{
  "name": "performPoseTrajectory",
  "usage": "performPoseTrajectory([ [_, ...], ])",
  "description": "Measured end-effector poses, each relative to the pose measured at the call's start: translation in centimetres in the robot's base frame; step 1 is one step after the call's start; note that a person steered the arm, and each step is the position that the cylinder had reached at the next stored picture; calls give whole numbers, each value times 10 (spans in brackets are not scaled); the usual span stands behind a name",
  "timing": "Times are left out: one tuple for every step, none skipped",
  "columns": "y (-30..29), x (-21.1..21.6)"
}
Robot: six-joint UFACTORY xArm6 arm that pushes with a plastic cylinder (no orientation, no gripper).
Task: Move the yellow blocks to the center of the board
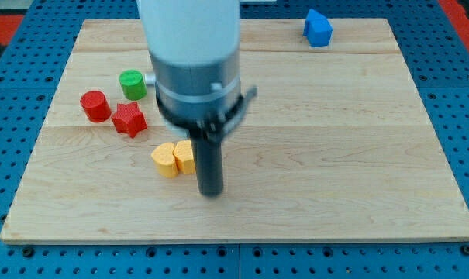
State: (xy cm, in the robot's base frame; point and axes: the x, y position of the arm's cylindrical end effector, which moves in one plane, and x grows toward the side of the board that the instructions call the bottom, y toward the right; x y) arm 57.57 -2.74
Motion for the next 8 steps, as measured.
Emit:
performPoseTrajectory([
  [-52, 4],
  [-110, -17],
  [-129, -27],
  [-110, -42],
  [-109, -67],
  [-64, -65],
  [-17, -58],
  [9, -63],
])
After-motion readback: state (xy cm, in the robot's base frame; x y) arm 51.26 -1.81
